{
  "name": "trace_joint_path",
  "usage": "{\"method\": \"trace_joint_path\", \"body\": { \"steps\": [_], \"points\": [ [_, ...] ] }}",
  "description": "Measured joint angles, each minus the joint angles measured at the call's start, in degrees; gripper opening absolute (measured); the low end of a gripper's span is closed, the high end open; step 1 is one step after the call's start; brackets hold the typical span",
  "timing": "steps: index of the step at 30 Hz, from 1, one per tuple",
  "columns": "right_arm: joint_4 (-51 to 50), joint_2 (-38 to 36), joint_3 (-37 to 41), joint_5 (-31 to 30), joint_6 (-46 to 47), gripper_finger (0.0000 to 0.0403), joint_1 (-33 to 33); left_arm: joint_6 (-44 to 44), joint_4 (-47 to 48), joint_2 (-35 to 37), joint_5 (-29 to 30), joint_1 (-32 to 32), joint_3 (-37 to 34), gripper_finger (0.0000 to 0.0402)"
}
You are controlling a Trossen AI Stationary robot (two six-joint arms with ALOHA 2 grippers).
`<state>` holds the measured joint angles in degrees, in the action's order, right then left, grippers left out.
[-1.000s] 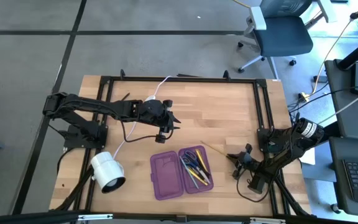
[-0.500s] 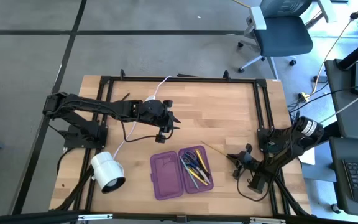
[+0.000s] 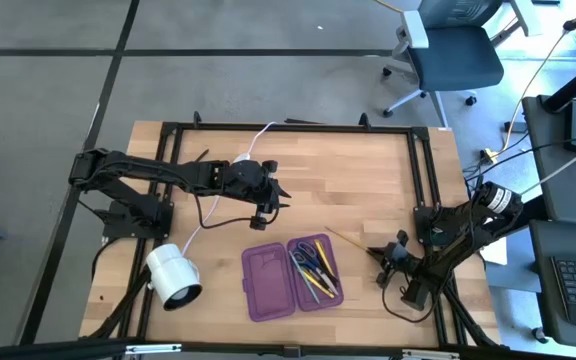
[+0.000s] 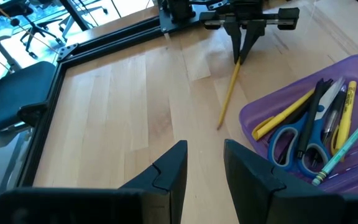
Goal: Pick & place school supplies into a supply box
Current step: Put the yellow pencil into the purple supply box
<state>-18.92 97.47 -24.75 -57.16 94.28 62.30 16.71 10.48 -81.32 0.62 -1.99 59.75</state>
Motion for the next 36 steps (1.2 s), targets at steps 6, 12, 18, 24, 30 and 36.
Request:
{"method": "trace_joint_path", "body": {
  "steps": [6,12,18,24,30,36],
  "points": [
    [-0.1,0.0,0.0,-0.6,0.0,0.0027,0.0,0.0,0.0,0.0,0.0,0.0,0.0,0.0098],
    [-0.2,-0.1,-0.1,-1.2,0.0,0.0032,0.0,0.1,0.0,0.0,0.0,0.0,0.0,0.0098],
    [-3.1,-0.1,-1.9,-1.5,0.0,0.0027,0.0,0.1,0.0,0.0,0.0,0.0,0.0,0.0098],
    [-13.5,-2.1,-5.6,-1.7,3.4,0.0032,0.0,0.1,0.0,0.0,0.0,0.0,0.0,0.0098],
    [-25.2,-4.4,-10.9,-1.7,6.2,0.0029,0.0,0.0,0.0,0.0,0.0,0.0,0.0,0.0098],
    [-26.9,-5.3,-17.8,-1.0,5.9,0.0035,-1.1,0.0,0.0,0.0,0.0,0.0,0.0,0.0098]
  ]
}}
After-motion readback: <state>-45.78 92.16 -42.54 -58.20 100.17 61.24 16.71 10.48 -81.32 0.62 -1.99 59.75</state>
